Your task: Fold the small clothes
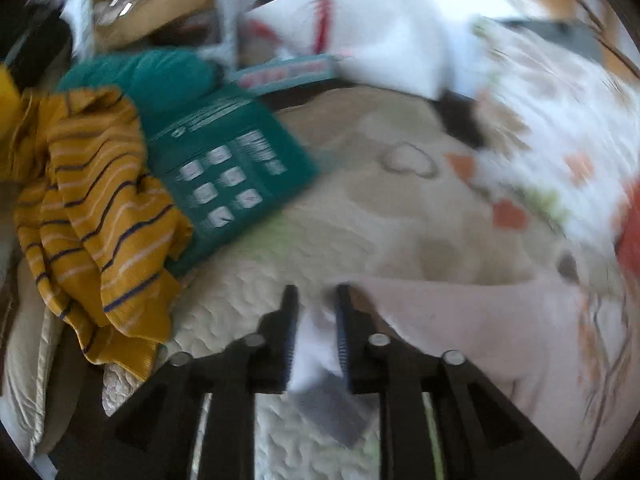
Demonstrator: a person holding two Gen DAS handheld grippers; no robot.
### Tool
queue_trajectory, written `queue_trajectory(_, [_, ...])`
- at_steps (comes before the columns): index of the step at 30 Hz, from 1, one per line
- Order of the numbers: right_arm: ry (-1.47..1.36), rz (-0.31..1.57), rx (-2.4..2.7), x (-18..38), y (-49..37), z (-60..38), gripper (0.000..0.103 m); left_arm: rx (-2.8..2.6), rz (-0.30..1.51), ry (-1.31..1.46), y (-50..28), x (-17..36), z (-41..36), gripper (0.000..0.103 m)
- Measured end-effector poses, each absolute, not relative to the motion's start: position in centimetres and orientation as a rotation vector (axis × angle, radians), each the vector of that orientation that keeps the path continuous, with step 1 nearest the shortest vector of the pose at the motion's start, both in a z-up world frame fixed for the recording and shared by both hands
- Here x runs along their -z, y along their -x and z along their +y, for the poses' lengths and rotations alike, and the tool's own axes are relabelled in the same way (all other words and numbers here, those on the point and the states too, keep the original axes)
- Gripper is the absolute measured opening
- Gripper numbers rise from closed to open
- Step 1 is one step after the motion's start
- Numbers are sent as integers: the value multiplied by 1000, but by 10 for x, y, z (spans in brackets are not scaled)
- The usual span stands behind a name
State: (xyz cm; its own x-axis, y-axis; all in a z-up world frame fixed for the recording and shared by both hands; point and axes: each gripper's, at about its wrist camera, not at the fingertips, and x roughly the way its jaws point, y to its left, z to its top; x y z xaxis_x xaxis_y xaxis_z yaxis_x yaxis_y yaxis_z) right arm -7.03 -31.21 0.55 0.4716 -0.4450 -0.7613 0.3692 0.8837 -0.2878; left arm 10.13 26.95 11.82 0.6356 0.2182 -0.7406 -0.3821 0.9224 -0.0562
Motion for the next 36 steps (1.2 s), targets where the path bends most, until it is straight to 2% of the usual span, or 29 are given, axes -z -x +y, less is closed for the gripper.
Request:
queue_trajectory(2, [90, 955, 503, -6, 71, -311, 76, -312, 810, 318, -98, -122, 282, 30])
queue_trajectory(3, [90, 954, 504, -5, 71, -310, 76, -297, 800, 338, -93, -123, 280, 46])
queue_trajectory(4, [89, 954, 504, -5, 71, -311, 76, -281, 788, 342, -86, -125, 275, 57])
queue_trajectory(8, [58, 957, 501, -4, 69, -313, 76, -121, 806, 332, -62, -121, 233, 64])
queue_trajectory(10, [18, 962, 489, -6, 69, -318, 76, -31, 823, 332, -52, -112, 207, 74])
queue_trajectory(13, [-150, 957, 450, -22, 76, -342, 76, 100, 863, 287, -40, -93, 162, 74])
queue_trajectory(16, [-465, 884, 391, -56, 111, -400, 76, 190, 902, 223, -36, -74, 124, 74])
queue_trajectory(20, [-604, 833, 490, -76, 164, -472, 78, 255, 925, 209, -36, -63, 93, 74])
queue_trajectory(26, [-881, 772, 615, -46, 229, -565, 78, 297, 933, 190, -44, -57, 61, 74])
queue_trajectory(32, [-1030, 722, 662, -16, 209, -603, 77, 302, 949, 161, -45, -50, 39, 74])
queue_trajectory(33, [-1019, 723, 691, -17, 204, -608, 72, 302, 949, 156, -44, -49, 37, 74])
queue_trajectory(34, [-1010, 730, 716, -16, 200, -614, 52, 301, 950, 150, -44, -49, 34, 74])
queue_trajectory(35, [-998, 756, 763, -16, 194, -619, 36, 303, 950, 148, -45, -49, 32, 74])
queue_trajectory(36, [-999, 783, 777, -16, 190, -625, 8, 306, 950, 150, -45, -49, 31, 74])
